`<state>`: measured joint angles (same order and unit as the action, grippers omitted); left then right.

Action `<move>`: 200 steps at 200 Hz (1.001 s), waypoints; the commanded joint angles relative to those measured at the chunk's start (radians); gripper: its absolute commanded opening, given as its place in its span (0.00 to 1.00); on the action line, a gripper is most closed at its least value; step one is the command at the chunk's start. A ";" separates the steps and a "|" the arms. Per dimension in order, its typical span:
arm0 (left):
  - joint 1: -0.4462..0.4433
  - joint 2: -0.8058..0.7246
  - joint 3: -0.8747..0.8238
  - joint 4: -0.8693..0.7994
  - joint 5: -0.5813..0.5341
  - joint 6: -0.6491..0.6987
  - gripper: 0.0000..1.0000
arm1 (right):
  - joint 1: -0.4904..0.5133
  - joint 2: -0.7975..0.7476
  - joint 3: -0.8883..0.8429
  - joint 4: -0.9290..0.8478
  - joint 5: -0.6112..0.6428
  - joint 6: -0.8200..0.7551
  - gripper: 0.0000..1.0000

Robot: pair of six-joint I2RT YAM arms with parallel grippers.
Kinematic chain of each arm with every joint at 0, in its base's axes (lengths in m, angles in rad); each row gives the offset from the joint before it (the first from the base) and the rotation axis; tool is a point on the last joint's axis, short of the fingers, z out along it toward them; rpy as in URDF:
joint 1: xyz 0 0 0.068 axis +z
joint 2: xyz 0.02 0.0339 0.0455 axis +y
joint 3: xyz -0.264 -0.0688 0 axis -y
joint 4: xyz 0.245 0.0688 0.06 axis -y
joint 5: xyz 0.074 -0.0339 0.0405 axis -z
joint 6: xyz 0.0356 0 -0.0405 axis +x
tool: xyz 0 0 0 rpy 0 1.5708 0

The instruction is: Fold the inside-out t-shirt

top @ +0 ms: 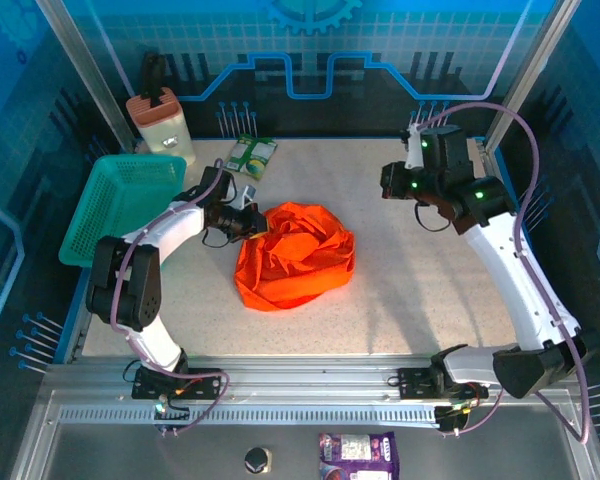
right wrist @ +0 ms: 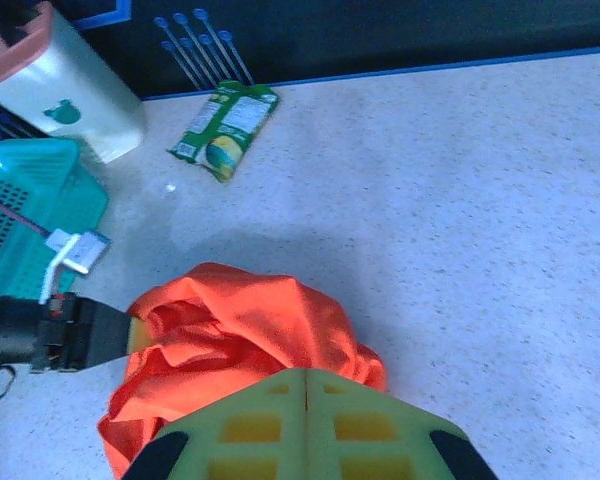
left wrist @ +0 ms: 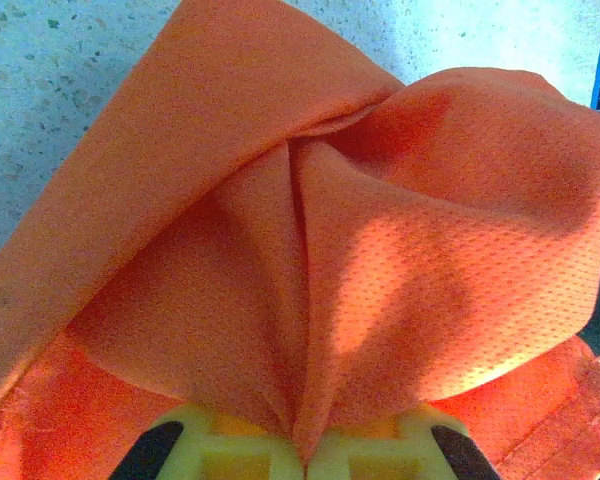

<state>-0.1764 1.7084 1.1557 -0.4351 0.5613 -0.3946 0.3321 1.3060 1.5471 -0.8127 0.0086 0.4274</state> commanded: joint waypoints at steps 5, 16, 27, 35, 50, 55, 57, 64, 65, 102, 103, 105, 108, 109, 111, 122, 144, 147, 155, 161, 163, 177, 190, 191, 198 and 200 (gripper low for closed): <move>0.002 -0.001 0.027 -0.004 0.037 -0.010 0.03 | -0.004 0.047 -0.077 -0.005 -0.130 -0.021 0.00; -0.004 -0.002 0.033 -0.010 0.046 -0.005 0.04 | 0.043 0.083 -0.101 0.041 -0.208 -0.021 0.00; -0.010 -0.006 0.038 -0.014 0.046 -0.004 0.04 | 0.113 0.131 -0.101 0.065 -0.222 -0.013 0.08; -0.015 -0.009 0.041 -0.014 0.048 -0.004 0.04 | 0.173 0.173 -0.093 0.084 -0.219 -0.008 0.17; -0.026 -0.012 0.044 -0.017 0.054 -0.006 0.04 | 0.281 0.263 -0.060 0.118 -0.213 -0.009 0.33; -0.030 -0.013 0.046 -0.017 0.057 -0.007 0.04 | 0.315 0.295 -0.040 0.122 -0.204 -0.014 0.37; -0.032 -0.013 0.047 -0.017 0.057 -0.008 0.04 | 0.326 0.307 -0.033 0.122 -0.201 -0.017 0.39; -0.039 -0.015 0.047 -0.019 0.057 -0.010 0.04 | 0.367 0.353 0.000 0.117 -0.170 -0.025 0.43; -0.039 -0.015 0.048 -0.019 0.057 -0.010 0.04 | 0.373 0.360 0.005 0.114 -0.163 -0.027 0.44; -0.065 -0.029 0.050 -0.021 0.055 -0.023 0.04 | 0.480 0.578 0.176 0.004 0.092 0.002 0.63; -0.066 -0.030 0.049 -0.020 0.055 -0.024 0.04 | 0.481 0.584 0.178 0.002 0.097 0.003 0.63; -0.067 -0.030 0.048 -0.019 0.054 -0.024 0.04 | 0.482 0.593 0.182 -0.002 0.107 0.006 0.64; -0.068 -0.032 0.048 -0.018 0.054 -0.025 0.04 | 0.485 0.603 0.188 -0.009 0.123 0.011 0.65; -0.069 -0.033 0.048 -0.019 0.054 -0.025 0.04 | 0.486 0.607 0.189 -0.012 0.128 0.012 0.65; -0.069 -0.033 0.048 -0.017 0.054 -0.026 0.04 | 0.488 0.612 0.192 -0.014 0.138 0.016 0.65; -0.072 -0.039 0.047 -0.015 0.052 -0.032 0.04 | 0.492 0.639 0.196 -0.022 0.173 0.025 0.66; -0.077 -0.049 0.044 -0.012 0.046 -0.037 0.04 | 0.493 0.656 0.177 -0.019 0.209 0.038 0.62; -0.077 -0.050 0.043 -0.012 0.045 -0.038 0.05 | 0.492 0.656 0.174 -0.018 0.208 0.040 0.61; -0.077 -0.053 0.041 -0.012 0.041 -0.040 0.05 | 0.490 0.655 0.167 -0.017 0.199 0.042 0.56; -0.077 -0.056 0.041 -0.011 0.039 -0.041 0.05 | 0.487 0.652 0.161 -0.016 0.195 0.045 0.52; -0.077 -0.057 0.042 -0.011 0.038 -0.041 0.05 | 0.488 0.652 0.158 -0.016 0.194 0.046 0.50; -0.077 -0.061 0.044 -0.019 0.012 -0.037 0.06 | 0.486 0.630 0.141 -0.017 0.197 0.050 0.28; -0.077 -0.065 0.049 -0.036 -0.036 -0.031 0.09 | 0.478 0.591 0.110 -0.010 0.203 0.053 0.09; -0.077 -0.066 0.049 -0.037 -0.040 -0.030 0.10 | 0.477 0.588 0.107 -0.009 0.204 0.053 0.07; -0.077 -0.071 0.049 -0.049 -0.075 -0.025 0.14 | 0.468 0.560 0.087 -0.005 0.206 0.056 0.00; -0.077 -0.073 0.049 -0.053 -0.085 -0.023 0.16 | 0.465 0.552 0.082 -0.004 0.206 0.056 0.00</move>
<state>-0.2474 1.6802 1.1774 -0.4416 0.5625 -0.4194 0.8207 1.9480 1.6863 -0.7994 0.1814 0.4603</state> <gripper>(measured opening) 0.096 0.100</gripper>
